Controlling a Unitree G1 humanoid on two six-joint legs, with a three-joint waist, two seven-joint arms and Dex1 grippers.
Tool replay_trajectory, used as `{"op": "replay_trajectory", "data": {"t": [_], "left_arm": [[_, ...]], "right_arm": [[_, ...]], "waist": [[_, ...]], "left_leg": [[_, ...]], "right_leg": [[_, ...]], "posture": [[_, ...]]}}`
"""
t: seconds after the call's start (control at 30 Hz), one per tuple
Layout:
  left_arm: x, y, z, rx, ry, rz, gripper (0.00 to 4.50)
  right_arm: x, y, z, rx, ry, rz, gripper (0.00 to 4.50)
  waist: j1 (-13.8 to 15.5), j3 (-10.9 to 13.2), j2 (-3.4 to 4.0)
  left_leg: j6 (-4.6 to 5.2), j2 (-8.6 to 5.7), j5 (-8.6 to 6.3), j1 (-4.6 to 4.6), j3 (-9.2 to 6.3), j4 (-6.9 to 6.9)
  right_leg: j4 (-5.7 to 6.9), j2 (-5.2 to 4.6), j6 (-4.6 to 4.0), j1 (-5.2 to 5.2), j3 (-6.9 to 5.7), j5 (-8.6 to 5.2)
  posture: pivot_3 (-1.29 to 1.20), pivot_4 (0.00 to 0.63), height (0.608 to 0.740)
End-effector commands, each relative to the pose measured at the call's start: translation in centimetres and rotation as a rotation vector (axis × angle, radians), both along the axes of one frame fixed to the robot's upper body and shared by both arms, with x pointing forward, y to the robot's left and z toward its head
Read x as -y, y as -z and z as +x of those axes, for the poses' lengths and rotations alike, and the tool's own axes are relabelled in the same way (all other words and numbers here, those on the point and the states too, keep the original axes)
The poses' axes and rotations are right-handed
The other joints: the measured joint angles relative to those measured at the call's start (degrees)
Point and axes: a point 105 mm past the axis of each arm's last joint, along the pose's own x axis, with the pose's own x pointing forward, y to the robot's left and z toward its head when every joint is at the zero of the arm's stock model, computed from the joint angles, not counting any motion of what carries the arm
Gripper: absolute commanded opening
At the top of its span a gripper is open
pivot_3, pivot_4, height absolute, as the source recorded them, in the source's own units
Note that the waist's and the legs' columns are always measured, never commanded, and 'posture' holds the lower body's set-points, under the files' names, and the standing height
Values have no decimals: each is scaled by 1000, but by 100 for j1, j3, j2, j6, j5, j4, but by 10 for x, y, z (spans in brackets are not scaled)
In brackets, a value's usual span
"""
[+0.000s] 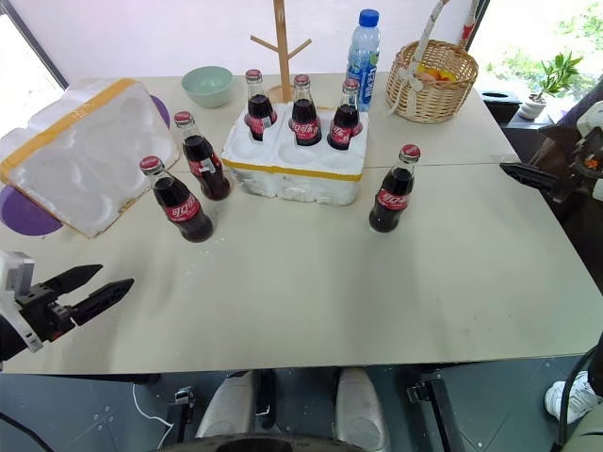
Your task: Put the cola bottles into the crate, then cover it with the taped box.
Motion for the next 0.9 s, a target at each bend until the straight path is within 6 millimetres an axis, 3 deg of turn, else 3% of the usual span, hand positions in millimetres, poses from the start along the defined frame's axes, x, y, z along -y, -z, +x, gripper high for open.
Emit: {"op": "replay_trajectory", "data": {"t": [0.03,0.3,0.43,0.53,0.67,0.8,0.9], "left_arm": [[3,-6,2,36,17,26,4450],[-6,-13,12,80,-55,30,4450],[0,-24,19,128,-18,9,4450],[6,-35,29,178,17,-3,4450],[17,-46,54,223,92,-7,4450],[27,-55,76,254,153,2,4450],[37,-53,86,253,212,31,4450]], "right_arm": [[2,-14,-1,62,7,-1,4500],[0,-9,0,58,7,24,4500],[-5,-12,0,35,-21,93,4500],[-13,-27,-3,9,-79,129,4500],[-37,-69,-17,-29,-247,187,4500],[-73,-102,-35,-96,-418,225,4500],[-107,-113,-58,-144,-588,203,4500]], "waist": [[0,0,0],[5,-1,0],[5,0,0],[13,0,5],[20,9,33],[19,10,34],[14,10,34]], "left_leg": [[0,0,0,0,0,0],[0,-1,0,0,1,1],[1,-2,1,2,0,2],[0,-2,1,2,0,6],[0,-4,1,2,1,10],[0,2,1,1,-2,0],[-9,9,-5,1,-2,-4]], "right_leg": [[0,0,0,0,1,0],[1,1,0,2,1,0],[4,2,1,3,1,0],[6,2,1,4,1,1],[11,2,1,5,1,1],[9,12,1,-1,1,0],[9,18,0,-4,1,0]], "posture": [[0,150,740],[0,150,740],[0,150,740],[0,150,740],[0,150,740],[0,150,740],[0,150,740]]}}
